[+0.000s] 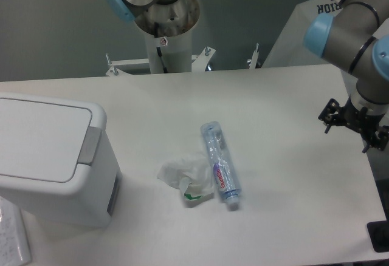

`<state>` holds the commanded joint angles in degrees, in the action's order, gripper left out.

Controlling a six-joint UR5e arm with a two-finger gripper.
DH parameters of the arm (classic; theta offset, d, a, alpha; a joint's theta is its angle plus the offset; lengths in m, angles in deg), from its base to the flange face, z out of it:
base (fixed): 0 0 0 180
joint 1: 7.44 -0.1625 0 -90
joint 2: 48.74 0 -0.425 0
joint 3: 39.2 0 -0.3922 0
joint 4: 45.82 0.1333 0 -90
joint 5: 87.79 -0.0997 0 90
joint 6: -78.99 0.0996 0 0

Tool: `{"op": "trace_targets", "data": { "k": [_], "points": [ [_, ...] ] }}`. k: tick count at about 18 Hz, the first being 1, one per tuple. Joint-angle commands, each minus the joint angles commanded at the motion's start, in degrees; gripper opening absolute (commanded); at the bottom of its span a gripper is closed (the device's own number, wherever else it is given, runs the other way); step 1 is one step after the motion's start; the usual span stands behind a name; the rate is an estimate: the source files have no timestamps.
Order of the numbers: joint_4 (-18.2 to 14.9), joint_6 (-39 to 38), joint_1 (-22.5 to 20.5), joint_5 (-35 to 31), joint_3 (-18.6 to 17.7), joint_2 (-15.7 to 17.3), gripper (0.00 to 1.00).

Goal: Open the trash can
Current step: 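Move the gripper over the table toward the white trash can lid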

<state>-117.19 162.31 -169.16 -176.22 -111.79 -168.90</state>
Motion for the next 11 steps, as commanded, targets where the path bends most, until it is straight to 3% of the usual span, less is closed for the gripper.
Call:
{"op": "trace_targets", "data": {
  "k": [6, 11],
  "points": [
    [1.4, -2.1, 3.0, 1.3, -6.6, 4.8, 1.00],
    [2.1, -9.5, 5.7, 5.3, -8.9, 7.2, 1.00]
  ]
}}
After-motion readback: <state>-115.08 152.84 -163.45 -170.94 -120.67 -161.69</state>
